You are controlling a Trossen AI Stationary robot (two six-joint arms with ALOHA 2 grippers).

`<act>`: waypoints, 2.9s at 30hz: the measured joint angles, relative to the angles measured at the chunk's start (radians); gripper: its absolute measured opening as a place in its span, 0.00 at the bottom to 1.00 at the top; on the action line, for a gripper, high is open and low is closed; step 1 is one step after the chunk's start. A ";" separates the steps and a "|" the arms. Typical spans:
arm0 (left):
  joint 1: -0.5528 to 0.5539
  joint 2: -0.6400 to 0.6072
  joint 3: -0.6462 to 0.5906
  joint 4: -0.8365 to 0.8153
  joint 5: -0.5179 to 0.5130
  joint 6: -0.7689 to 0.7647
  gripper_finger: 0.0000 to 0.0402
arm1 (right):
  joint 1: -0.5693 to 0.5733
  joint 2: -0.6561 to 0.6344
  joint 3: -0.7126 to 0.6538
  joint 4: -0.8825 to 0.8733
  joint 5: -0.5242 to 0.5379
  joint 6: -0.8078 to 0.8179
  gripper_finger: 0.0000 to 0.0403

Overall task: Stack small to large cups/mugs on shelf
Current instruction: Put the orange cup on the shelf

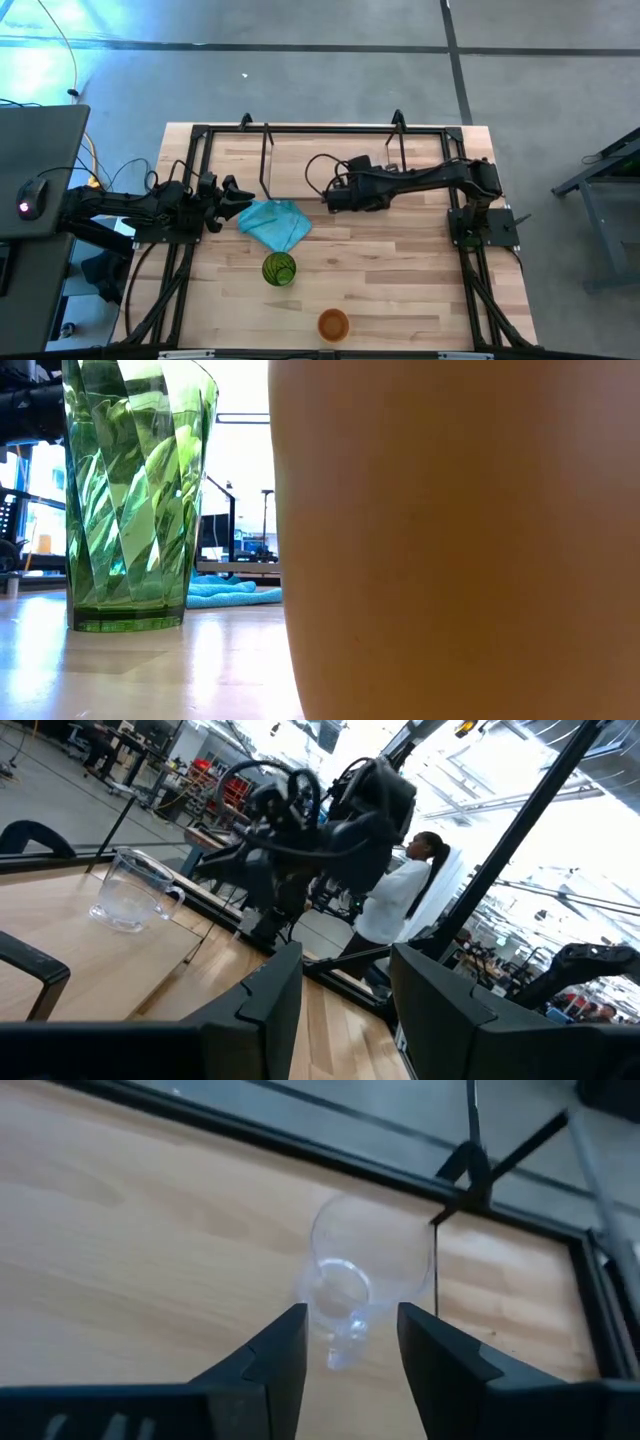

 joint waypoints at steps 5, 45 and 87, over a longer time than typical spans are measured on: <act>0.000 0.000 0.000 0.000 0.000 0.000 0.36 | 0.038 0.000 0.098 -0.024 0.037 -0.081 0.37; 0.000 -0.002 0.000 0.445 0.352 -0.245 0.36 | 0.659 -0.070 0.334 0.212 0.000 -0.613 0.37; -0.032 0.303 0.681 -0.764 0.477 0.151 0.36 | 0.546 -0.216 0.334 0.066 -0.480 -0.366 0.37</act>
